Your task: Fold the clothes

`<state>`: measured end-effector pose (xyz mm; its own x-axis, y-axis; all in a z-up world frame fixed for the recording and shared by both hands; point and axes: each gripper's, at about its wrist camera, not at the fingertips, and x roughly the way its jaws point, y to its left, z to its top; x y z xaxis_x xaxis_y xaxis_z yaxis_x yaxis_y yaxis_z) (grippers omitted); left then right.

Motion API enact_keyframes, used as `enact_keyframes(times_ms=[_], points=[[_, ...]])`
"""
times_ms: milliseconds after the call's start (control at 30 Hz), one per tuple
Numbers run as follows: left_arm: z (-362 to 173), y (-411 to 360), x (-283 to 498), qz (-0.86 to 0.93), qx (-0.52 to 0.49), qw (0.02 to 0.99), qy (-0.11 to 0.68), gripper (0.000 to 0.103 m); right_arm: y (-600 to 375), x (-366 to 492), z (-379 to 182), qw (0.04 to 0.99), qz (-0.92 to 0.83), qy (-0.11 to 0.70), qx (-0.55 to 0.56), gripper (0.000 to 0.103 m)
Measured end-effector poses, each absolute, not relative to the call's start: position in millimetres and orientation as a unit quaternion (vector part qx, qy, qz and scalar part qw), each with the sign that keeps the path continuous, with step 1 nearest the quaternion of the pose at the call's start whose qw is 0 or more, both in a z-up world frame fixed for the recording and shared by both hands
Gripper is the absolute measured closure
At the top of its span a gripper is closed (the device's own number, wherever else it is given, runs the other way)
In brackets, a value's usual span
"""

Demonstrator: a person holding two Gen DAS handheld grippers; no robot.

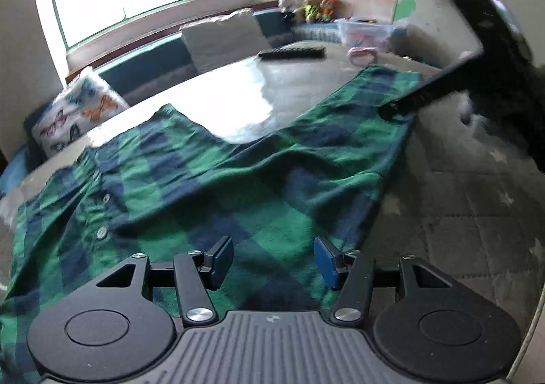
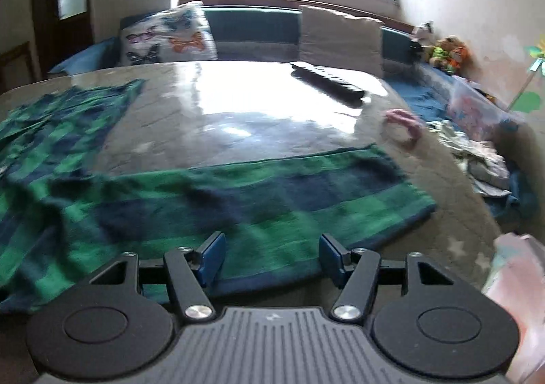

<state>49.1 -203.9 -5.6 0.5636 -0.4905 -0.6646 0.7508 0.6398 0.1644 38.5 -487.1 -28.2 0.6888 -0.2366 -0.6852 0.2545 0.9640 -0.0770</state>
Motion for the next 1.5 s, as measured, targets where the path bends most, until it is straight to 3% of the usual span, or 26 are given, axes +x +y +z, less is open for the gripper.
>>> enact_keyframes(times_ms=[767,800,833,900,933,1100,1500], points=[[-6.5,-204.2,48.9,-0.37,0.217,0.853,0.299,0.042,-583.9,73.5,-35.6,0.884,-0.288,0.358,0.091,0.042],[-6.3,-204.1,48.8,-0.368,0.217,0.853,0.299,0.041,-583.6,72.7,-35.0,0.885,-0.284,0.357,0.096,0.049],[-6.0,-203.8,48.8,-0.367,0.217,0.854,0.299,0.04,-583.3,71.9,-34.2,0.886,-0.28,0.356,0.101,0.067],[-5.2,-202.8,48.5,-0.364,0.217,0.855,0.298,0.037,-581.9,70.6,-30.9,0.887,-0.275,0.354,0.109,0.088],[-4.6,-201.7,48.4,-0.363,0.216,0.856,0.298,0.036,-581.2,69.9,-29.2,0.888,-0.273,0.353,0.114,0.091],[2.9,-189.8,46.0,-0.354,0.207,0.865,0.29,0.032,-568.8,62.6,-10.2,0.901,-0.259,0.328,0.114,0.096],[21.0,-109.3,48.8,-0.27,0.149,0.909,0.279,0.026,-460.9,58.8,88.7,0.961,-0.092,0.252,0.07,0.097]])
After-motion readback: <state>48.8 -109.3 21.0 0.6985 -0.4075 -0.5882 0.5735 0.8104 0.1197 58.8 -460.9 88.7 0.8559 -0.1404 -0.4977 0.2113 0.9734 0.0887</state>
